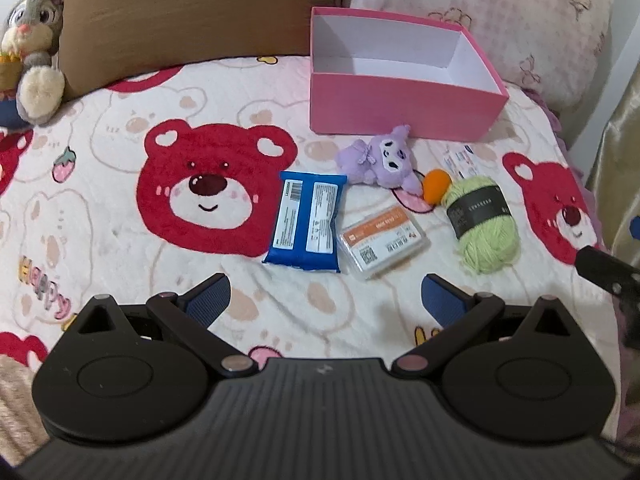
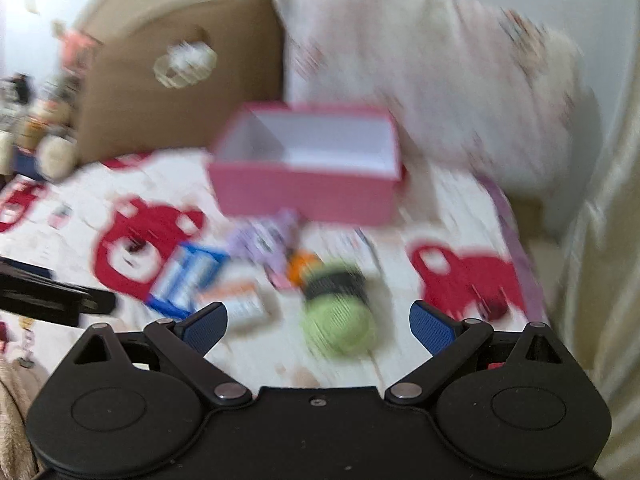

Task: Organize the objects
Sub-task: 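Move the left tool toward the clear orange-labelled plastic box, then close the left gripper on the clear orange-labelled plastic box, then lift the plastic box with the left gripper and carry it into the pink box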

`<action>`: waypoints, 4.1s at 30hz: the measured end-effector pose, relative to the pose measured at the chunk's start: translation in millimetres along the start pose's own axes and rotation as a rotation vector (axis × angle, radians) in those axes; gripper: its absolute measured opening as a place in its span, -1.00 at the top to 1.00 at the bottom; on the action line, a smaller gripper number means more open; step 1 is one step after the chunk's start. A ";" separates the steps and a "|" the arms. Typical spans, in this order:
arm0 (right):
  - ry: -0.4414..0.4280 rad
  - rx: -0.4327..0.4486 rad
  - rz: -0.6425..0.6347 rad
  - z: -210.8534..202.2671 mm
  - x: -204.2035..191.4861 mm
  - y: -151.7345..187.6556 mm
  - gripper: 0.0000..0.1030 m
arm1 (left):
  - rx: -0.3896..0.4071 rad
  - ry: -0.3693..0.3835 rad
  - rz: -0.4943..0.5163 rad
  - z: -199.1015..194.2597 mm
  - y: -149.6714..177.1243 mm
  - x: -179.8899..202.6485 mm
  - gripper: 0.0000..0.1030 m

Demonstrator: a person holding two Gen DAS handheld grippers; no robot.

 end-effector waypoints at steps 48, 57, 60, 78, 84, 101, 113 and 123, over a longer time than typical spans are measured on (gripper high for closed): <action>-0.382 -0.168 -0.208 193.9 -52.7 99.9 -0.96 | -0.004 0.281 -0.396 166.5 56.3 -22.4 0.16; -0.328 -0.182 -0.188 202.9 -54.0 103.0 -0.83 | 0.019 0.282 -0.353 165.9 55.1 -15.1 0.20; -0.302 -0.189 -0.173 198.3 -54.0 101.1 -0.83 | 0.016 0.286 -0.326 160.1 52.7 -11.5 0.22; -0.210 -0.087 -0.159 128.7 -55.3 41.0 -0.83 | 0.107 0.363 -0.212 80.9 12.4 3.3 0.22; -0.212 -0.059 -0.167 118.7 -52.7 9.9 -0.83 | 0.102 0.379 -0.218 60.8 -26.4 4.4 0.22; -0.141 -0.083 -0.231 135.2 -24.4 -101.0 -0.83 | 0.131 0.482 -0.291 59.9 -128.4 23.6 0.22; -0.181 -0.051 -0.142 190.2 25.9 -137.7 -0.83 | 0.114 0.532 -0.205 110.9 -196.1 43.7 0.23; -0.164 -0.114 -0.067 294.1 63.1 -115.4 -0.83 | -0.014 0.458 -0.180 224.0 -221.9 68.2 0.21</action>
Point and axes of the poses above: each gripper's, at about its wrist camera, not at the fingertips, and z roughly the way its jaws point, x to its right, y to its underside, the point moved 1 cm from there along z, roughly the way its jaws point, and after that the axes turned 12 degrees about x, right-handed, at the moved point
